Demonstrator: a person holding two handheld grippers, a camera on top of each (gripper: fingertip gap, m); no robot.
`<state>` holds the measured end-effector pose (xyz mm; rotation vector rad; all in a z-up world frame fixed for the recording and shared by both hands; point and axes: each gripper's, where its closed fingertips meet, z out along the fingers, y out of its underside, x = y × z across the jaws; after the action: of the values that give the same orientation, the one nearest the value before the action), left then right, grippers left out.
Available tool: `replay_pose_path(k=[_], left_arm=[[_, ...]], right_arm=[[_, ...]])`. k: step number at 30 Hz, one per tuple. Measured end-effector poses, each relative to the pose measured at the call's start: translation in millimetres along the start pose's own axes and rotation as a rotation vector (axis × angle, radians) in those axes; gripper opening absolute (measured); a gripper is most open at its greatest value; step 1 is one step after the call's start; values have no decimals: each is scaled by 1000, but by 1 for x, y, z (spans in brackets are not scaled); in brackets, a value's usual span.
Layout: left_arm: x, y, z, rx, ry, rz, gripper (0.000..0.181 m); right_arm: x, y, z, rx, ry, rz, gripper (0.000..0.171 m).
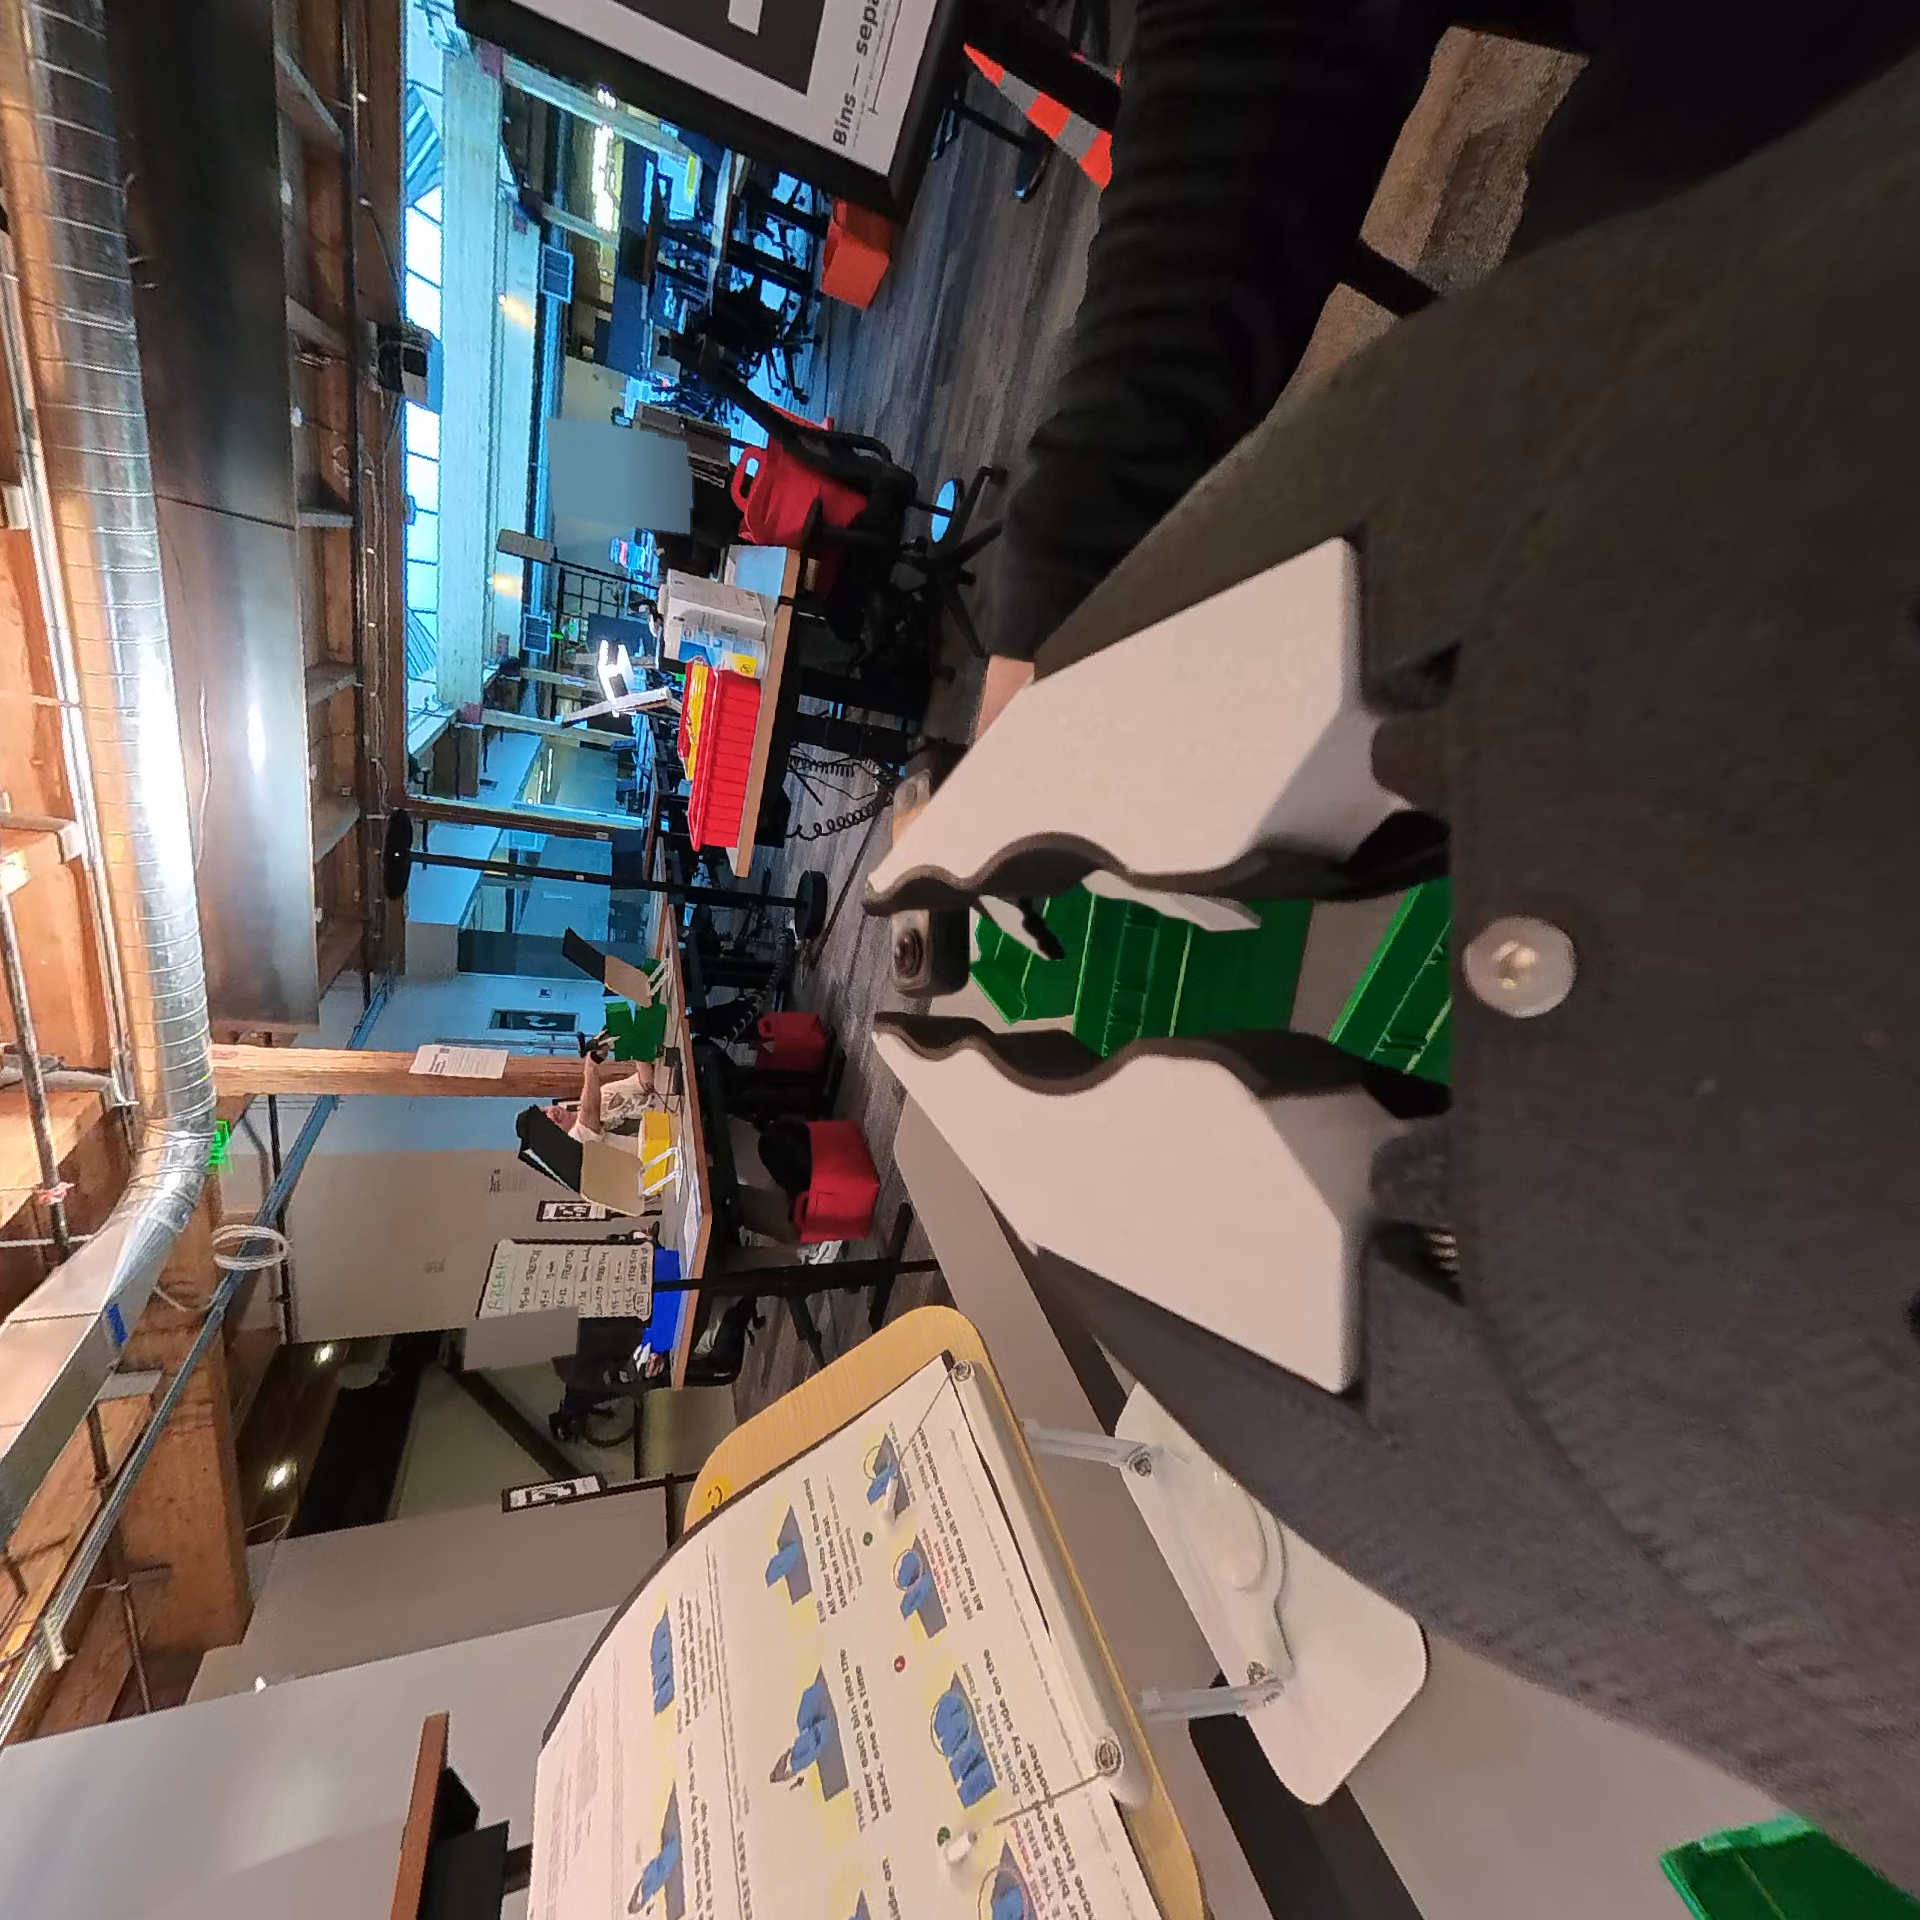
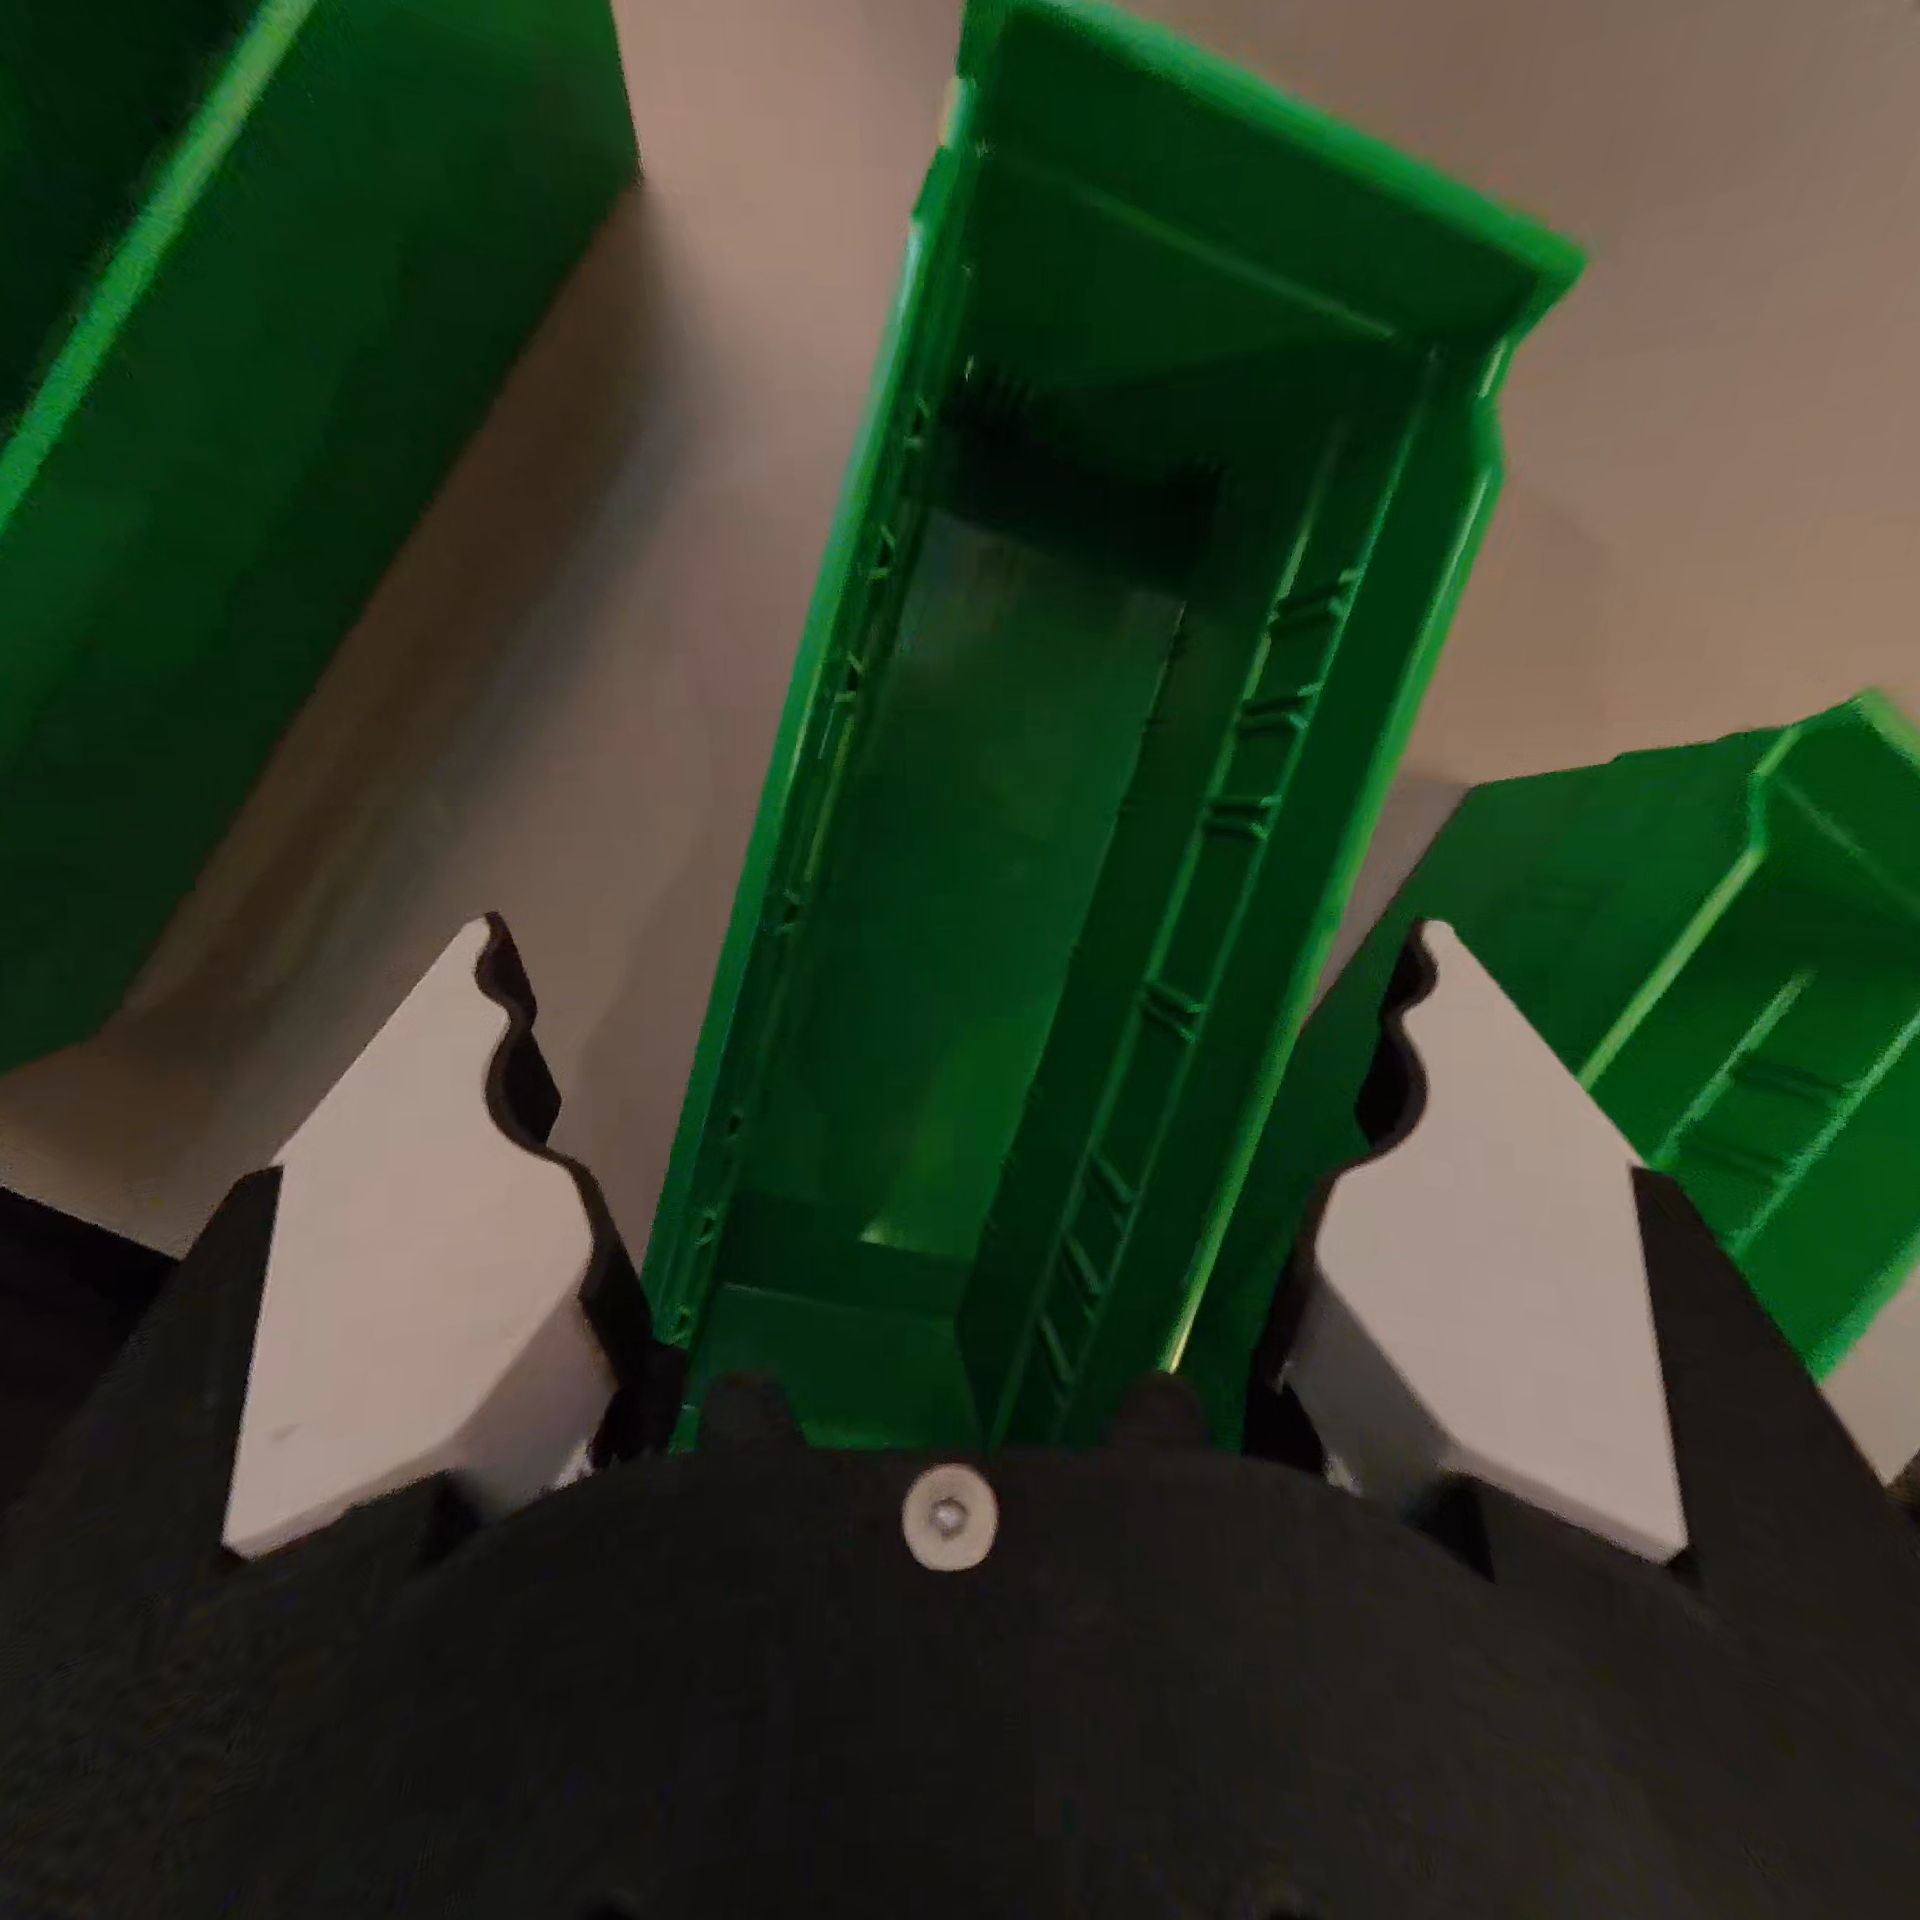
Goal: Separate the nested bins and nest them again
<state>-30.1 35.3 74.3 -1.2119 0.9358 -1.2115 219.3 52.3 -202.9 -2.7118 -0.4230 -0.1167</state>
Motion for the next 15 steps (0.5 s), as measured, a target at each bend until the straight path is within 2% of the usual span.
replay_pose_path(k=[3, 5, 8, 15], left_arm=[[-3, 2, 0, -5, -5, -10, 18], [-4, 3, 0, -8, -9, -14, 18], [-5, 4, -1, -14, -16, -8, 18], [-10, 11, 0, -31, -24, -24, 18]], right_arm=[[2, 19, 18, -136, -24, 52, 155], [4, 22, 27, -152, -22, 55, 153], [6, 9, 21, -85, -50, 103, 112], [-3, 11, 18, -106, -137, 57, 125]])
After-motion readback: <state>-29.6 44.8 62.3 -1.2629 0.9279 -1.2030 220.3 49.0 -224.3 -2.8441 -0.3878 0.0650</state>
